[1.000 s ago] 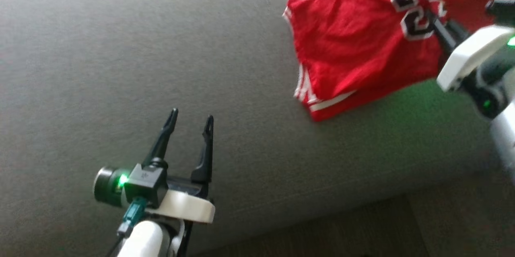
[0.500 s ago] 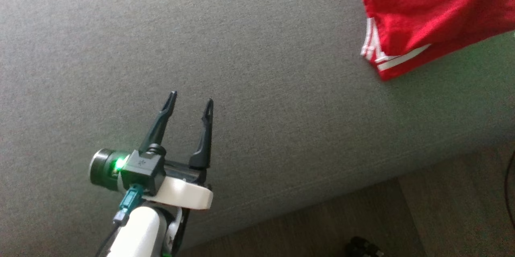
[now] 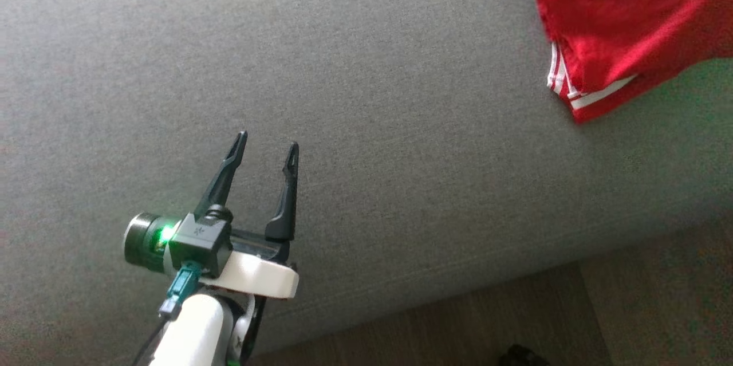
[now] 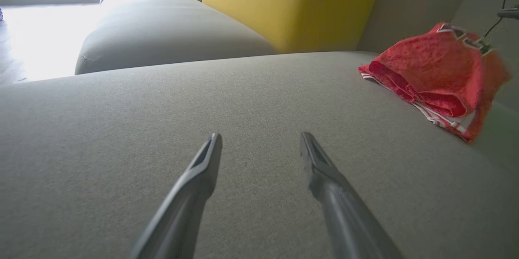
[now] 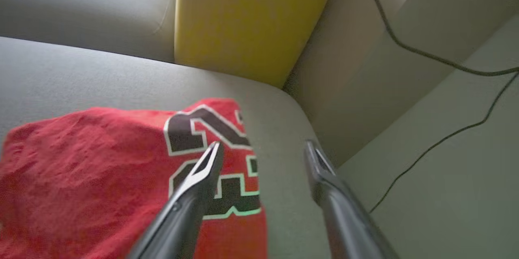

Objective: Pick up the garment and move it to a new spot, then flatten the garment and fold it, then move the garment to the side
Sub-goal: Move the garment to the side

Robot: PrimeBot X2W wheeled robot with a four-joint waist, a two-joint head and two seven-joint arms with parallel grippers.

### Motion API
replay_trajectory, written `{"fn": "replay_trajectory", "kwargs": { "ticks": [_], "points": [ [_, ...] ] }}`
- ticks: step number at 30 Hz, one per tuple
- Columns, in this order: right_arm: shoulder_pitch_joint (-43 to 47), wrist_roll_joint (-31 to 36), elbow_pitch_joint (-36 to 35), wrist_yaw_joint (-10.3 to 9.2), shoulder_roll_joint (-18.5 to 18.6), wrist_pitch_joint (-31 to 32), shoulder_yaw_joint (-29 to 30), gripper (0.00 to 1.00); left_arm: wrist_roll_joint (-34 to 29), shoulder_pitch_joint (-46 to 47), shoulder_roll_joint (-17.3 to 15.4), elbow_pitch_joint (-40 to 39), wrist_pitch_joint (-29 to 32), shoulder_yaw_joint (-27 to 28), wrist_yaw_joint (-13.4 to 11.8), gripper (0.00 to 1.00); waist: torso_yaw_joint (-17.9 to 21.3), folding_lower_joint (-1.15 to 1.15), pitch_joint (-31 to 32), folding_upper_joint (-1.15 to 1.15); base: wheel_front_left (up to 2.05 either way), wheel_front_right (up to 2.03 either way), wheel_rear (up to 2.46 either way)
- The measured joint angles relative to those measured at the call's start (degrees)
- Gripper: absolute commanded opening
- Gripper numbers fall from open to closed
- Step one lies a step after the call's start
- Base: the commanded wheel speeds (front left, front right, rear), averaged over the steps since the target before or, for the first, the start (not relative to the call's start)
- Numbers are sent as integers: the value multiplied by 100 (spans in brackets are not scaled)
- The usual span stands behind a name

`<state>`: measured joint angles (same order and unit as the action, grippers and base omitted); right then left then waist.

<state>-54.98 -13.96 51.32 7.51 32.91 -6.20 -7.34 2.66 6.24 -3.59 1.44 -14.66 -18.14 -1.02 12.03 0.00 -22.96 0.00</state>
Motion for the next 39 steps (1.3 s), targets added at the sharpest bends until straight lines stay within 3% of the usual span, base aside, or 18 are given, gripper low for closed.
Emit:
{"fn": "replay_trajectory", "kwargs": {
  "ticks": [5, 11, 22, 26, 32, 39],
  "points": [
    [-2, 693, 85, 0, -240, -334, 715, 100, 1, -9, 3, 16, 0, 12, -22, 100, -28, 0, 173, 0, 0, 0, 0],
    [470, 1006, -296, 0, -1276, -498, 815, 100, 130, -66, 20, 33, 0, 4, -81, 100, -98, -1, 548, 0, 0, 0, 0],
    [2319, 853, -909, 0, -2650, -753, 902, 100, 922, -633, 40, 53, 1, 18, -467, 100, -507, -1, 1414, 0, 0, 0, 0],
    [3001, 865, -1590, 0, -2867, -810, 1055, 100, 1263, -759, 41, 5, 1, 11, -691, 100, -732, -1, 1654, 0, 0, 0, 0],
    [4329, 794, -3288, 0, -2954, -824, 1012, 100, 1261, -862, 42, -336, -1, -16, -764, 100, -1009, -1, 1936, 0, 0, 0, 0],
    [5409, 584, -4281, 0, -2991, -826, 1011, 100, 1263, -1221, 41, -318, 0, 51, -808, 100, -1178, -1, 2235, 0, 0, 0, 0]
  ]
}}
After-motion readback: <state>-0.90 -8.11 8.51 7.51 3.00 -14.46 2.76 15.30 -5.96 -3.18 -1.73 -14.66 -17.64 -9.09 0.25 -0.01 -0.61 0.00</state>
